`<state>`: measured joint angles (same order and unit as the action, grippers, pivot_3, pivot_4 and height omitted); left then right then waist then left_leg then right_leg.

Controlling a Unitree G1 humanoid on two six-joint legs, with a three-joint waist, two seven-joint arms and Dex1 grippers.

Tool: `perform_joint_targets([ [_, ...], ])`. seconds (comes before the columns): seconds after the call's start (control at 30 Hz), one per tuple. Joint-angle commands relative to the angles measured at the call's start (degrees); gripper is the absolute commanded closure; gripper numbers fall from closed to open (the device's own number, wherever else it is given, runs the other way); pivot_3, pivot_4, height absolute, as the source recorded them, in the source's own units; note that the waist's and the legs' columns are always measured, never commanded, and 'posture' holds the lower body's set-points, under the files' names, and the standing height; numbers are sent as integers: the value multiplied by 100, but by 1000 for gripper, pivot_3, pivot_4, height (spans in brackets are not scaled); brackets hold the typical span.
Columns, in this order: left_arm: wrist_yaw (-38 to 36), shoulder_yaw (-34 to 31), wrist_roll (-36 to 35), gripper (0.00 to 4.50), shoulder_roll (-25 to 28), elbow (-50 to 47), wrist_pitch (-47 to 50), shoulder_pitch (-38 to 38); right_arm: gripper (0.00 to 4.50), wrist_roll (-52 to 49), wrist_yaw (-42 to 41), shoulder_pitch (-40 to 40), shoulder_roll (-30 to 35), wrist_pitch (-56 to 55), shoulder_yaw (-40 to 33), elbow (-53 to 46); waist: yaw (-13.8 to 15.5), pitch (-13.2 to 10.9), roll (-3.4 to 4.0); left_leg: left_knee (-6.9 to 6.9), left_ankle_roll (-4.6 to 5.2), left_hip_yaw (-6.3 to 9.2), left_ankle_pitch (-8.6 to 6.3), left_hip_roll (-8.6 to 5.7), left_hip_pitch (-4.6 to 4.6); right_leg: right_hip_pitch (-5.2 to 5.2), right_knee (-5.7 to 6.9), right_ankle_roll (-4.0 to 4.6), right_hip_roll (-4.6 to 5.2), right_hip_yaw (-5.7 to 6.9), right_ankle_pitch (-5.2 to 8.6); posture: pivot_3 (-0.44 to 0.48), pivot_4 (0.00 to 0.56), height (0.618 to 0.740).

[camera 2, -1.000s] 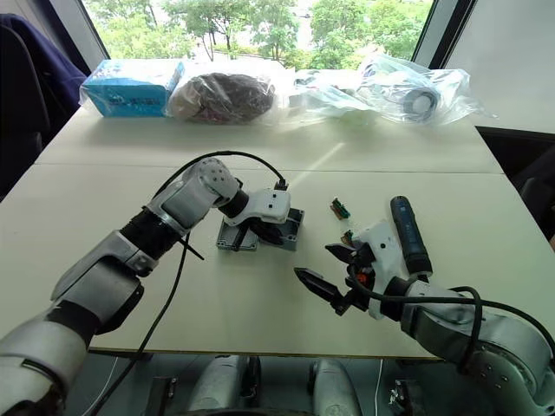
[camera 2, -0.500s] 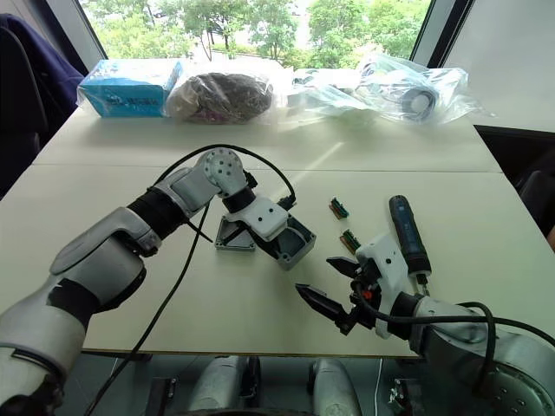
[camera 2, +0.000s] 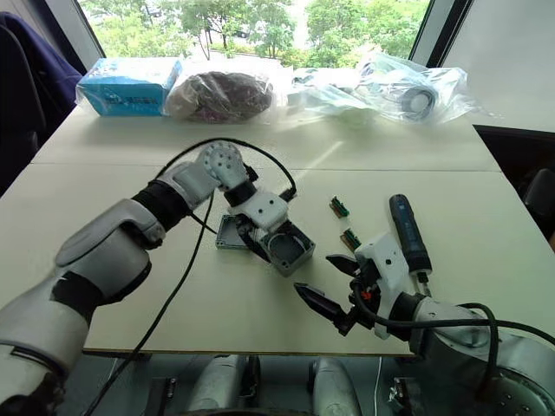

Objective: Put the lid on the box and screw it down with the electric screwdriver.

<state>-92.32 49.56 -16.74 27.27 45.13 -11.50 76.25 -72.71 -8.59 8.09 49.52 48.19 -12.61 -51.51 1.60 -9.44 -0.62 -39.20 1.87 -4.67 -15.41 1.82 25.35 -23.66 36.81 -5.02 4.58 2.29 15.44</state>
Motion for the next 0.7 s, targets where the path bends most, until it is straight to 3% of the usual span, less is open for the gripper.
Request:
perform_joint_targets([
  [0.03, -18, -554, -736, 1336, 863, -622, 1826, 345, 0, -559, -104, -563, 270, -204, -317, -27, -79, 0, 1, 0, 0, -2, 0, -1, 3, -8, 14, -4, 1, -4, 4, 0, 150, 740],
  [0.1, 119, -931, -570, 1336, 1065, -684, 2854, 297, 0, -511, -138, -983, 338, -177, -128, 111, -100, 3, 7, 1, 0, 3, 0, -1, -8, 3, 16, -17, 1, -2, 13, 0, 150, 740],
  [0.2, 1434, -1585, -268, 1336, 1265, -1137, 4445, -60, 0, -105, -261, -1761, 303, -86, 415, 342, -96, 3, 7, 0, -1, 8, 1, -4, -12, 9, 21, -23, 5, 6, 17, 0, 150, 740],
  [0.27, 2533, -2016, -187, 1336, 1371, -1962, 6091, -485, 0, 581, -563, -2172, 338, -12, 978, 514, -111, 0, 2, -6, -1, 7, 1, -6, -10, 6, 29, -24, 8, 0, 17, 0, 150, 740],
  [0.4, 3770, -2683, -151, 1336, 1358, -3517, 8201, -1242, 0, 1424, -1037, -2486, 220, -81, 1603, 837, -83, -1, 0, -6, -4, 9, 3, -5, 4, -6, 30, -27, 8, -1, 19, 0, 150, 740],
  [0.5, 4513, -3148, -102, 1336, 976, -3898, 9205, -1487, 0, 1831, -1274, -2611, 2, -192, 1833, 1091, -72, -2, -3, -8, -27, 8, 16, -10, 6, -4, 33, -28, 14, 0, 18, 0, 150, 740],
  [0.7, 5522, -3857, 24, 1336, 393, -4134, 10210, -1836, 0, 2302, -1515, -2732, -411, -186, 1994, 1295, -104, -1, -4, -10, -25, 7, 15, -13, -6, 1, 39, -29, 15, -2, 18, 0, 150, 740],
])
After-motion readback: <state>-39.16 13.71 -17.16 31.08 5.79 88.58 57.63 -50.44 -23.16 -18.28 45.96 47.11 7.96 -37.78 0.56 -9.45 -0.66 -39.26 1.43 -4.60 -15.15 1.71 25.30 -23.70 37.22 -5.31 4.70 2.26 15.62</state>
